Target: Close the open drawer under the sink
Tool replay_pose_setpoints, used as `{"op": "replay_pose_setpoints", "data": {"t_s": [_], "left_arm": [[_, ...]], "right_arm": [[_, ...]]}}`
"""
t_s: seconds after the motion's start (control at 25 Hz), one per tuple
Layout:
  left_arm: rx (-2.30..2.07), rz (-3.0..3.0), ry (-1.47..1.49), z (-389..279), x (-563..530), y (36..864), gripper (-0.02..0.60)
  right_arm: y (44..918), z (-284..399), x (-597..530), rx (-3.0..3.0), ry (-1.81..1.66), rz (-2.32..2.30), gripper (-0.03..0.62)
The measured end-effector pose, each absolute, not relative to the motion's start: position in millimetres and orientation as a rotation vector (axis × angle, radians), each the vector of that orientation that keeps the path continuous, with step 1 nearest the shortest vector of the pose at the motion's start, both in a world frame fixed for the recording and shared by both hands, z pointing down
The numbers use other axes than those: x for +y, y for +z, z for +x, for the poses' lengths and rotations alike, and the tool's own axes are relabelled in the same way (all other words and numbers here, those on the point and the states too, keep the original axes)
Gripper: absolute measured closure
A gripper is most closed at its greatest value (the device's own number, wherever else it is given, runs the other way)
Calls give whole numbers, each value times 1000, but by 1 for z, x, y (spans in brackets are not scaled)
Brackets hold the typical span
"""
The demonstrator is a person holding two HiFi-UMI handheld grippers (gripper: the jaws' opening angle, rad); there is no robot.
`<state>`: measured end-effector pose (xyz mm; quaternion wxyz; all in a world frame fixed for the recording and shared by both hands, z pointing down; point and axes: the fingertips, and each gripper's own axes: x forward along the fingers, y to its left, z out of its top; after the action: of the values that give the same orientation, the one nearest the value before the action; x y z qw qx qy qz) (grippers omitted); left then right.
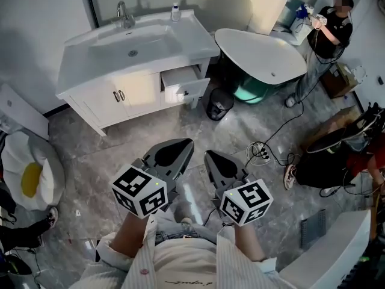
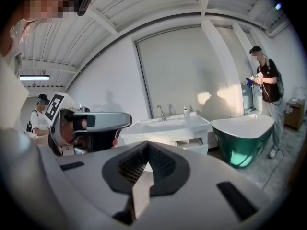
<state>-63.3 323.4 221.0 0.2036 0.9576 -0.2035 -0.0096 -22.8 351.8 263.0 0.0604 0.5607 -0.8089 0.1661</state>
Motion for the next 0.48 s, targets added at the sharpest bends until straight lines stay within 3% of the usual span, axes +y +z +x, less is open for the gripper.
{"op": "replay_pose_setpoints", "data": {"t_s": [0.48], "left_arm": [[-550, 2710, -18, -100, 228, 223, 566]], "right_arm": [[276, -47, 260, -2403, 515, 1769, 585]]}}
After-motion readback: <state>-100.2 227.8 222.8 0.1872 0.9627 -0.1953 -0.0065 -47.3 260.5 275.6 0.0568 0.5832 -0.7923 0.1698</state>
